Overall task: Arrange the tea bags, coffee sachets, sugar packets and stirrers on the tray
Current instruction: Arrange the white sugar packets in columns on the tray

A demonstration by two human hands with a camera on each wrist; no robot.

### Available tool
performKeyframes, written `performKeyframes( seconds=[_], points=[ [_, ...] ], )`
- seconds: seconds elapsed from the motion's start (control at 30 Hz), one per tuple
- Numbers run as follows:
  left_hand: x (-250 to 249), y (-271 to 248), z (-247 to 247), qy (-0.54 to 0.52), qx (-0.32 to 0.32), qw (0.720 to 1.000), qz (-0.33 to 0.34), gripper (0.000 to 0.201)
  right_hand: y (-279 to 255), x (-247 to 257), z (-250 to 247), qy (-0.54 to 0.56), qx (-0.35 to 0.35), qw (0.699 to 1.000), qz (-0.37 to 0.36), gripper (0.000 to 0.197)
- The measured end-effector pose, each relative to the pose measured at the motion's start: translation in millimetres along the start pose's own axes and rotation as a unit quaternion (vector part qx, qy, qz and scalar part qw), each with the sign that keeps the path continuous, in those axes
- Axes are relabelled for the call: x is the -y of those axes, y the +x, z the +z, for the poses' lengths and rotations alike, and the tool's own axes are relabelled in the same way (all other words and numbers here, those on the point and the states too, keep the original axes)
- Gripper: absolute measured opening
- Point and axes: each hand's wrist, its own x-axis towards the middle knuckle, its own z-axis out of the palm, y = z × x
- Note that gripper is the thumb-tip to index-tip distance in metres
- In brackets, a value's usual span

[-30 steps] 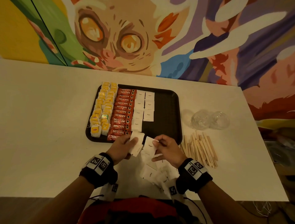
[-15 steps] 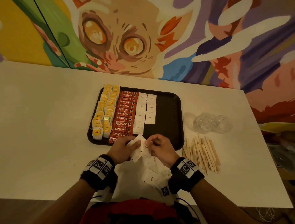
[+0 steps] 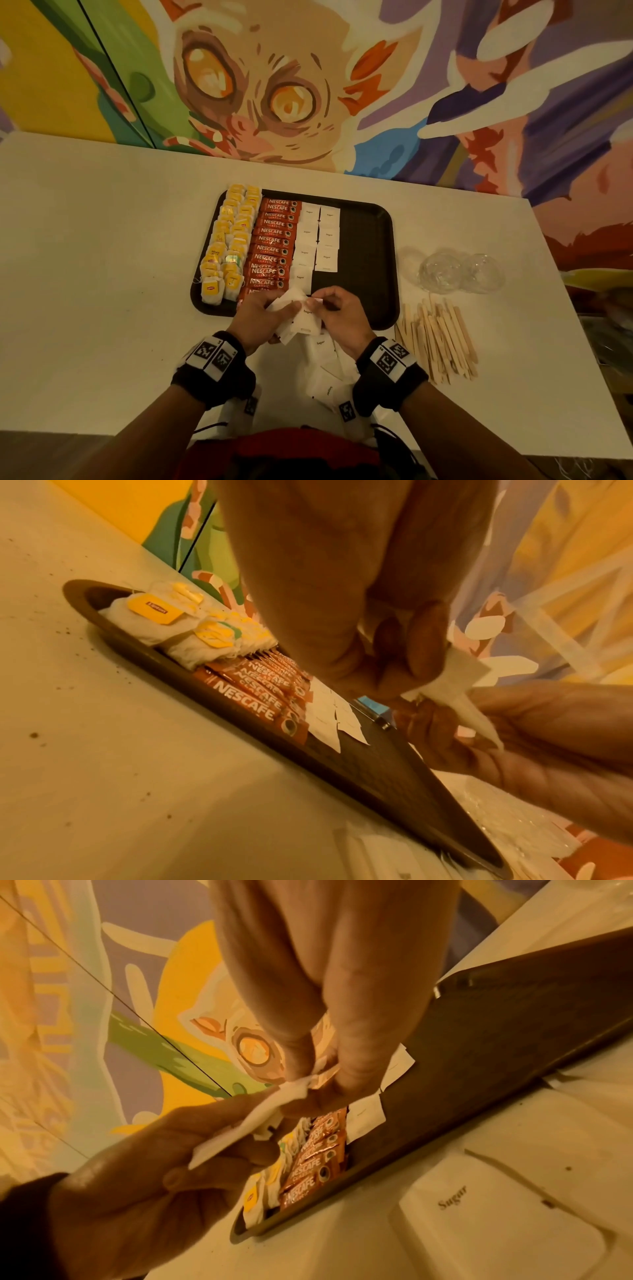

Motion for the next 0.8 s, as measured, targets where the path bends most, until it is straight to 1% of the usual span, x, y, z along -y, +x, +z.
performKeyframes(
  seconds=[0.07, 0.13, 0.2, 0.27, 0.37, 0.43, 0.5, 0.57, 0.7, 0.8],
  points=[
    [-1, 3, -2, -0.003, -0.023, 1.0, 0.009, 0.015, 1, 2, 0, 0.042, 0.019, 0.998, 0.042, 0.019],
    [-2, 5, -4, -0.01, -0.048, 0.999, 0.015, 0.007, 0, 5, 0, 0.073, 0.049, 0.993, 0.076, 0.02],
    [-3, 7, -4, -0.013, -0.059, 0.998, 0.015, 0.006, 1, 8, -2, 0.074, 0.068, 0.991, 0.083, 0.017],
    [-4, 8, -3, -0.015, -0.061, 0.998, 0.017, 0.007, 3, 9, -6, 0.07, 0.064, 0.992, 0.079, 0.013],
    [-3, 11, -4, -0.017, -0.073, 0.997, 0.014, 0.004, 13, 9, -11, 0.058, 0.032, 0.995, 0.081, 0.016],
    [-1, 15, -6, -0.003, -0.085, 0.996, 0.002, 0.015, 22, 8, -15, 0.05, -0.002, 0.995, 0.087, 0.024],
    [3, 18, -9, 0.003, -0.089, 0.996, -0.009, 0.025, 33, 6, -20, 0.036, -0.041, 0.994, 0.097, 0.027],
    [6, 20, -13, 0.004, -0.089, 0.996, -0.013, 0.029, 45, 3, -25, -0.005, -0.074, 0.992, 0.106, 0.028],
    [9, 20, -15, 0.013, -0.087, 0.996, -0.011, 0.028, 62, 5, -30, -0.105, -0.123, 0.981, 0.11, 0.032],
    [9, 19, -16, 0.018, -0.09, 0.996, -0.006, 0.022, 70, 8, -31, -0.149, -0.129, 0.974, 0.113, 0.032]
  ],
)
